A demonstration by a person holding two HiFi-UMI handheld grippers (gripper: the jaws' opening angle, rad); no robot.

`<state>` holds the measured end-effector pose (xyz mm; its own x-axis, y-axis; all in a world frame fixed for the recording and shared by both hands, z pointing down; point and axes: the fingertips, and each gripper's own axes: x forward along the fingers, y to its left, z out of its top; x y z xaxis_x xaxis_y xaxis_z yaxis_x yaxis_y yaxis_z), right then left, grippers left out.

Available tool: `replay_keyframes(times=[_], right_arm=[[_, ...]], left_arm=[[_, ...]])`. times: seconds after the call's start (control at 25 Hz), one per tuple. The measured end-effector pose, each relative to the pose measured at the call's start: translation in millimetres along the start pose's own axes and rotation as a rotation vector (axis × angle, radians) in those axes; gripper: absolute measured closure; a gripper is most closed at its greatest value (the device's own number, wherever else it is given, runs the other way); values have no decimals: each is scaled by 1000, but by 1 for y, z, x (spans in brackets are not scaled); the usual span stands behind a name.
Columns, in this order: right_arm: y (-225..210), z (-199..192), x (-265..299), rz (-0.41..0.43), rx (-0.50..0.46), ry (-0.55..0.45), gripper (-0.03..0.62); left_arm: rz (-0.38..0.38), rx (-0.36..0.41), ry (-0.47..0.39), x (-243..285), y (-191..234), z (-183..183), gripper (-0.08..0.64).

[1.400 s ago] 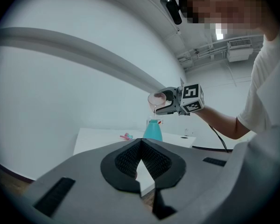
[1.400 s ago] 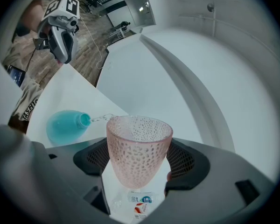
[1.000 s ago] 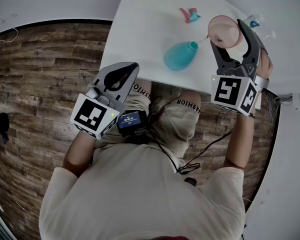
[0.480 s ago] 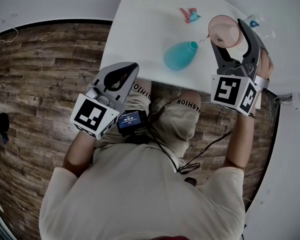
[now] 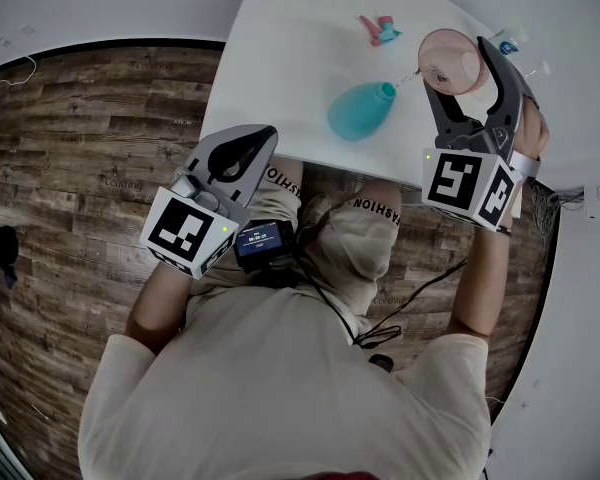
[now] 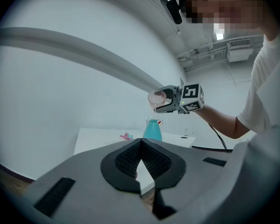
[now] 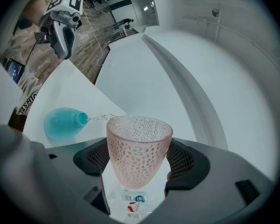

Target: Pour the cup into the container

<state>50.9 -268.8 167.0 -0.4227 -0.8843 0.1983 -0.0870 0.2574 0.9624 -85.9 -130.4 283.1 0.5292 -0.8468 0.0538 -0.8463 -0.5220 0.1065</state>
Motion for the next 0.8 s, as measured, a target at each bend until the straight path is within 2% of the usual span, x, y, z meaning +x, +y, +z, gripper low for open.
replay_keyframes(times=[0.8], right_arm=[[-2, 4, -3, -29, -35, 0, 224]], left_arm=[[-2, 0, -2, -3, 0, -3, 550]])
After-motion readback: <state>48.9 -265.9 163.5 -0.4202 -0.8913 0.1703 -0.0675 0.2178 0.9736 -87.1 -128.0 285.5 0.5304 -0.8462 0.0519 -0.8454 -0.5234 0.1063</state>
